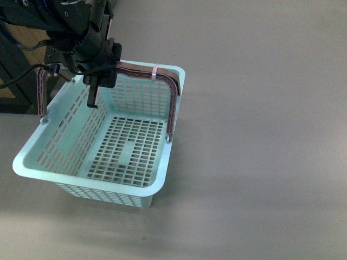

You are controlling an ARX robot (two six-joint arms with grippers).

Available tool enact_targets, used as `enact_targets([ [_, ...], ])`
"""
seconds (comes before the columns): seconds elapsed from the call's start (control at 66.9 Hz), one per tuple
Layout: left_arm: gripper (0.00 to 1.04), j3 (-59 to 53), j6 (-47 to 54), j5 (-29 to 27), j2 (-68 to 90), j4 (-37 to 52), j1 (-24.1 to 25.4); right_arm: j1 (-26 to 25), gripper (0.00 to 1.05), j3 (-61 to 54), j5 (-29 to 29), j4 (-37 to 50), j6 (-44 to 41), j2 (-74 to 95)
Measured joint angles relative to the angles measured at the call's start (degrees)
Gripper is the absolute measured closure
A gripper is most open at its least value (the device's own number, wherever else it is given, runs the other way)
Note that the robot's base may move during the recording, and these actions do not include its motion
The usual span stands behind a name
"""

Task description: Pick lemon and mango into basket

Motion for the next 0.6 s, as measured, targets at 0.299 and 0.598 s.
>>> enact_targets([
  [0.299,0.89,-17.03,-0.68,-3.34,-29.86,-0.72,-2.56,0.00,0.09,0.00,0.00,0.00,0.00,0.00],
  [0.598,0.89,-20.68,-5.01,-9.57,-52.74,-11.47,-6.88,0.00,0.09,0.00,0.00,0.00,0.00,0.00],
])
